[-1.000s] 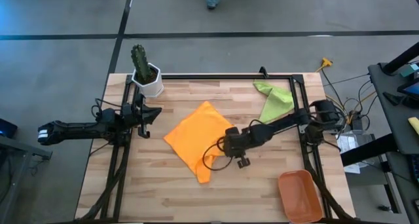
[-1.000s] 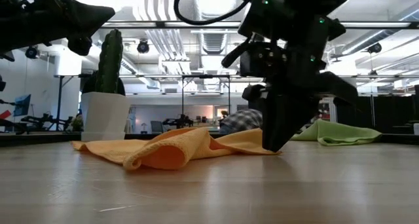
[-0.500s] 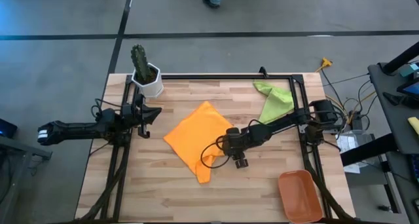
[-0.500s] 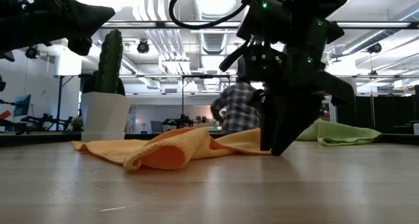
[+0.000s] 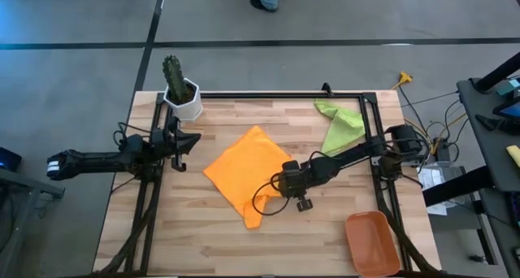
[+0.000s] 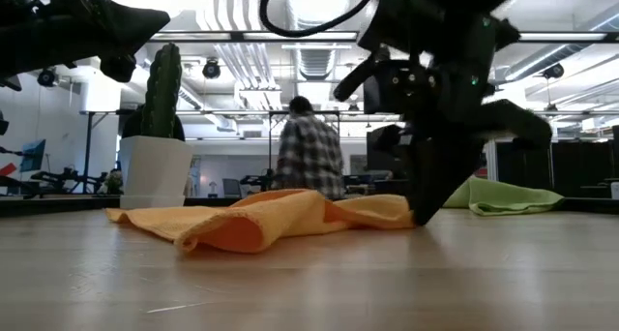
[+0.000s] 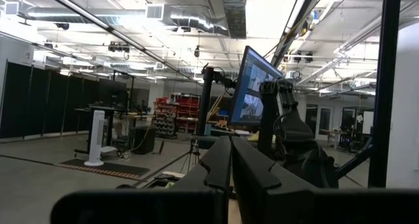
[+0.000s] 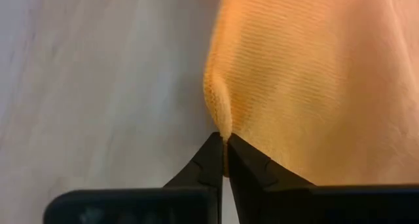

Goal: Roll microfiber towels into tight, uniform cylinder then place into a basket
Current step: Fold the orange microfiber cloth

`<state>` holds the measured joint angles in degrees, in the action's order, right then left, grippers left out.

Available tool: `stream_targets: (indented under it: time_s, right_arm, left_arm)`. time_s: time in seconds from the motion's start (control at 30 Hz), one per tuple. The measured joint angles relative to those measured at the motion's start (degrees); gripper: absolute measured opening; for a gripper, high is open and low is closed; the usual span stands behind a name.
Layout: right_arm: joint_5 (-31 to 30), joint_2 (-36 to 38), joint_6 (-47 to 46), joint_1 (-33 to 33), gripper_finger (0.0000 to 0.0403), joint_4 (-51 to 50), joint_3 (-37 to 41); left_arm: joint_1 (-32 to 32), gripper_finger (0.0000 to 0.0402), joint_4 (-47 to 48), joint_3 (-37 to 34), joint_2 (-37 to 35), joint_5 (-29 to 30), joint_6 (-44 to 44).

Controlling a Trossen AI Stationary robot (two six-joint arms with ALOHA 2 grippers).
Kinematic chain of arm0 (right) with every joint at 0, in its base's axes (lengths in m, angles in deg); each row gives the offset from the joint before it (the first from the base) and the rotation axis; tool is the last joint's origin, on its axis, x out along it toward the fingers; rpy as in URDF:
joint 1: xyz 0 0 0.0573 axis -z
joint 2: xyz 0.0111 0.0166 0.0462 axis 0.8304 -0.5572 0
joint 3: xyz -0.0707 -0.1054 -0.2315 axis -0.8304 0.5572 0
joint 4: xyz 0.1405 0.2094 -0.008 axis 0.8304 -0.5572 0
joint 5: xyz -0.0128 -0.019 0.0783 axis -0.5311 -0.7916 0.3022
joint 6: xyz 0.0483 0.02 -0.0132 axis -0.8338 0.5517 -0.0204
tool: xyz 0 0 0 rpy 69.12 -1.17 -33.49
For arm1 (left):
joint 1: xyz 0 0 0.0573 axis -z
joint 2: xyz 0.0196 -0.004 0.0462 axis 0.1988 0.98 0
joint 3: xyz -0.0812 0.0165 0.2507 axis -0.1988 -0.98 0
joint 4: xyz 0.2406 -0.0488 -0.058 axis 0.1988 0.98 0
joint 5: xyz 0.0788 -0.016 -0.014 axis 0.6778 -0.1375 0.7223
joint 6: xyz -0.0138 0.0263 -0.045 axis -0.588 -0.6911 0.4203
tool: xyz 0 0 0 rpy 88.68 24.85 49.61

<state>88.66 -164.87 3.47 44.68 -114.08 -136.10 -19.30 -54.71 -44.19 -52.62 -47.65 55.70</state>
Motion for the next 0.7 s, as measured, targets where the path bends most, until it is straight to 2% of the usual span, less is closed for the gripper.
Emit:
stream_targets:
  time_s: [0.2,0.37,0.7]
  right_arm:
    - [0.2,3.8,-5.9,-1.7,0.0011,-13.3,-1.2]
    - [1.0,5.0,-9.2,-4.0,0.0012,-15.7,-0.3]
    - [16.4,5.0,-17.7,-7.7,0.0012,-15.2,5.5]
  left_arm:
    - [0.0,0.0,0.0,0.0,0.3,0.0,0.0]
    - [0.0,0.0,0.0,0.0,0.3,0.0,0.1]
    - [0.0,0.0,0.0,0.0,1.4,-0.3,1.4]
